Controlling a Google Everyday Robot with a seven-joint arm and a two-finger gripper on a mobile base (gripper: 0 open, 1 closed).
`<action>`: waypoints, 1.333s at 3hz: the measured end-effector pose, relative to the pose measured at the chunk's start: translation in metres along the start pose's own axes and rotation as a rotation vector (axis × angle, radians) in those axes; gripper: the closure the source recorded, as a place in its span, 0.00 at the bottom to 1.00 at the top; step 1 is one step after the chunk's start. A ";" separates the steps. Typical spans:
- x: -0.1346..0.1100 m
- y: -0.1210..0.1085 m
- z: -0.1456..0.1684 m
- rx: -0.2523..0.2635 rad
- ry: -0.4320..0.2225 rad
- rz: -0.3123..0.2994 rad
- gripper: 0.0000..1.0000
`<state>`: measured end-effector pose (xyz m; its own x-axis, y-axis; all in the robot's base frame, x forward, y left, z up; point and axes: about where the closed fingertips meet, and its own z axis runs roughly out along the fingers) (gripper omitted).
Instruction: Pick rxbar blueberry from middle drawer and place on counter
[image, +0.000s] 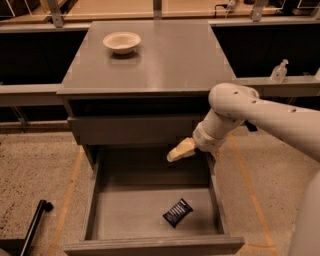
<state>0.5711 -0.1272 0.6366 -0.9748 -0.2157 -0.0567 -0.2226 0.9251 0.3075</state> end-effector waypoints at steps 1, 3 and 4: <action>-0.001 0.001 0.008 -0.003 0.013 0.021 0.00; 0.016 0.010 0.064 -0.036 0.112 0.078 0.00; 0.030 0.011 0.099 -0.059 0.188 0.122 0.00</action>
Offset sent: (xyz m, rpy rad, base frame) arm -0.0131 0.0140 -0.0479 -0.0114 0.1017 -0.0722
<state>0.5384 -0.0929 0.5447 -0.9734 -0.1631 0.1607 -0.0968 0.9291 0.3568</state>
